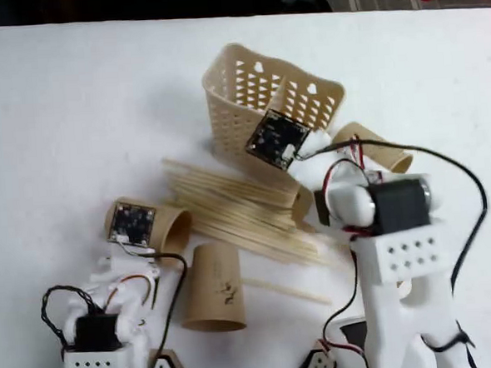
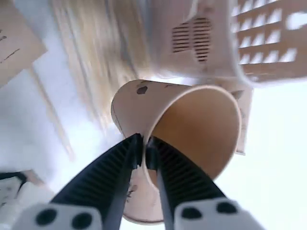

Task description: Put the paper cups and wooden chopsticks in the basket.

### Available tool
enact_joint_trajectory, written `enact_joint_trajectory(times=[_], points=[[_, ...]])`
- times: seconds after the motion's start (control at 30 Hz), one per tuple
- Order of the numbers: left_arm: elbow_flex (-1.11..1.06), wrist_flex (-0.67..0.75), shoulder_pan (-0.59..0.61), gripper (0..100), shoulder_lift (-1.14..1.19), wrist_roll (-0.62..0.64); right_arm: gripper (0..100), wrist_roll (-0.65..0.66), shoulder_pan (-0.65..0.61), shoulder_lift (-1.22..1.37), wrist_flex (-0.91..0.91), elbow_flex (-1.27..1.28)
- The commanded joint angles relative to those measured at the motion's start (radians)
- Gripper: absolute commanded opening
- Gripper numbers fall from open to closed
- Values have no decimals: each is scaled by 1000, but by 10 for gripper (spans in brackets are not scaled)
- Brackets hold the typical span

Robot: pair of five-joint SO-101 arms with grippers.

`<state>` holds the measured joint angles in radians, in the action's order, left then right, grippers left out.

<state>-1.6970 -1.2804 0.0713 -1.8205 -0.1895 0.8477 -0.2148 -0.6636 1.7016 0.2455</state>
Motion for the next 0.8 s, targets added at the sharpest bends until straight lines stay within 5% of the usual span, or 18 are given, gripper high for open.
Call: enact_joint_trajectory(times=[0.0,0.3,0.77], points=[[5,-5,2,24,-1,8,19,66,56,-62,16,-150],[5,-5,2,24,-1,8,19,101,71,-120,-7,-345],[5,-5,2,24,-1,8,20,95,-12,19,-285,-410]])
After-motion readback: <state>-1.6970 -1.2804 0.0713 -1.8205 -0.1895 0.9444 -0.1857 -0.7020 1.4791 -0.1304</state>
